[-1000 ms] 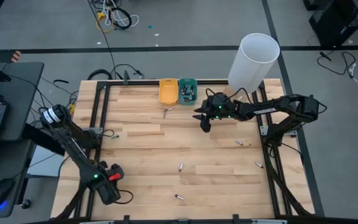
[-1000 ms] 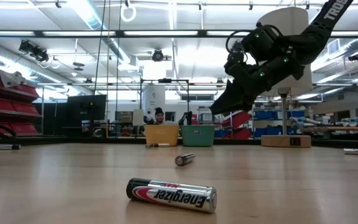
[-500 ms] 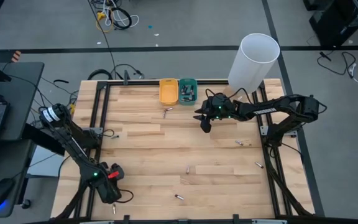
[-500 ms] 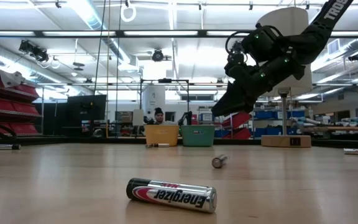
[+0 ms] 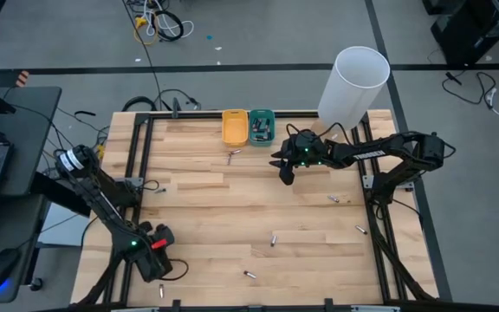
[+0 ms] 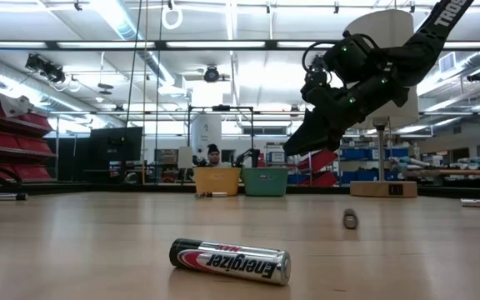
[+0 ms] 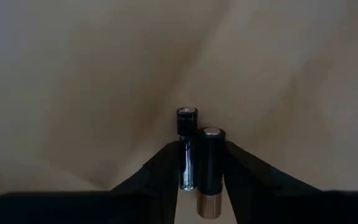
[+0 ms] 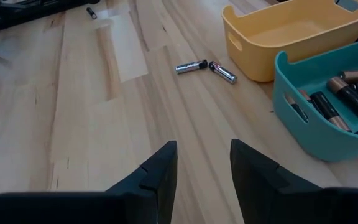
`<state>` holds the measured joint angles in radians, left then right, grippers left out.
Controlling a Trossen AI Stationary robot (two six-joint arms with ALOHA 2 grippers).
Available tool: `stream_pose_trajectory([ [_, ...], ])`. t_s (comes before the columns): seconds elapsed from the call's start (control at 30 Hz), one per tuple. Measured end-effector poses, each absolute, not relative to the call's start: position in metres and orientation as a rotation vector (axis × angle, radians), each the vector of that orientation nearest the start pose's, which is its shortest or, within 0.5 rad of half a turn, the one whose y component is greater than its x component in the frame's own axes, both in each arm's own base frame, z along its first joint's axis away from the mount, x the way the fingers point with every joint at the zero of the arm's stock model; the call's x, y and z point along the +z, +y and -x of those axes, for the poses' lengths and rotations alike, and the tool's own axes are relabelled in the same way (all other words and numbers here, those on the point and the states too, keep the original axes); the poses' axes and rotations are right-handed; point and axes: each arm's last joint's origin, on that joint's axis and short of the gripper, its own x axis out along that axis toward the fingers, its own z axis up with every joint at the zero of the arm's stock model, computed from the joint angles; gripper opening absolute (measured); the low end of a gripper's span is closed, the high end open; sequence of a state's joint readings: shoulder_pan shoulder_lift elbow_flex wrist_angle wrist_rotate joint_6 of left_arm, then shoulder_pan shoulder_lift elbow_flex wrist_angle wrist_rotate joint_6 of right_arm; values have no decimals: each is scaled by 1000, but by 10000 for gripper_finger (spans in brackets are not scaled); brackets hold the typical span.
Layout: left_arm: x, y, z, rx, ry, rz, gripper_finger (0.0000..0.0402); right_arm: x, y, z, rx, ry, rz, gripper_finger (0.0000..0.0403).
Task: Sort batteries
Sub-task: Put the black battery into the green bin
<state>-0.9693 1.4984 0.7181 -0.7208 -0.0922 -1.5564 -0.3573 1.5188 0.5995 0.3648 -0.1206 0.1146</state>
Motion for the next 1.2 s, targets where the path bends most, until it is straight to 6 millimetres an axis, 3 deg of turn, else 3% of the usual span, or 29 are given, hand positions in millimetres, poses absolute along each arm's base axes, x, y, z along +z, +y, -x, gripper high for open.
stream_pose_trajectory([
  [0.17, 151, -178, -139, 482, 1308, 395, 118, 158, -96, -268, -265, 525, -255, 133],
  [0.33, 152, -169, -152, 464, 1319, 367, 109, 158, -96, -268, -265, 525, -257, 133],
  [0.67, 154, -149, -174, 446, 1322, 310, 26, 158, -96, -268, -264, 527, -251, 133],
  [0.8, 154, -144, -178, 441, 1327, 299, 11, 158, -96, -268, -263, 527, -249, 133],
  [0.93, 156, -144, -180, 423, 1361, 316, 29, 158, -96, -268, -263, 527, -249, 133],
  [1.2, 161, -149, -182, 360, 1402, 338, 133, 151, -95, -263, -269, 613, -276, 133],
])
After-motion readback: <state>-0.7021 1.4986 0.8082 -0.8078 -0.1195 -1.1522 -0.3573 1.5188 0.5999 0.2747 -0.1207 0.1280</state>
